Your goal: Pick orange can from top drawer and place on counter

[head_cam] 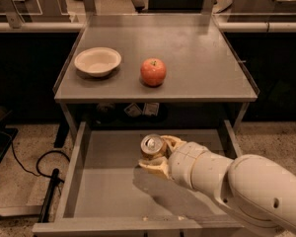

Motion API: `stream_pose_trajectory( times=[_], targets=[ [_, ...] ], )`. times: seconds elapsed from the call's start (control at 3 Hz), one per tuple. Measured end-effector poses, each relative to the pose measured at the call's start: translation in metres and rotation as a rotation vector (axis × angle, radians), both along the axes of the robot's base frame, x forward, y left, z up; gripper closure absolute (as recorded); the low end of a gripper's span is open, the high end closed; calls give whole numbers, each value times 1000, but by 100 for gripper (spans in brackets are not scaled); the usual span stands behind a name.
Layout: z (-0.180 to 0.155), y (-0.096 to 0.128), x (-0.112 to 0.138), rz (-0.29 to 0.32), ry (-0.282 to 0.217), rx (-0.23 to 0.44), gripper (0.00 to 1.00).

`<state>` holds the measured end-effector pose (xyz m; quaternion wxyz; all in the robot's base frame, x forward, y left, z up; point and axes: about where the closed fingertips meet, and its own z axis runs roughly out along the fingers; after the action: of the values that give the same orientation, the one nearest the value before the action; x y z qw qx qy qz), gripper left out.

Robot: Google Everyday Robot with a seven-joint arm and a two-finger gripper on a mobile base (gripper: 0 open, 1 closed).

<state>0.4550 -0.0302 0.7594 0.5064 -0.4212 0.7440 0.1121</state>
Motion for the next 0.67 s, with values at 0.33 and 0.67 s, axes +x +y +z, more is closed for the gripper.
stream_pose_trajectory(
  times=[0.33, 0.67],
  targets=[
    [26, 5, -4, 0, -51, -66, 100],
    [26, 5, -4, 0, -51, -66, 100]
  ],
)
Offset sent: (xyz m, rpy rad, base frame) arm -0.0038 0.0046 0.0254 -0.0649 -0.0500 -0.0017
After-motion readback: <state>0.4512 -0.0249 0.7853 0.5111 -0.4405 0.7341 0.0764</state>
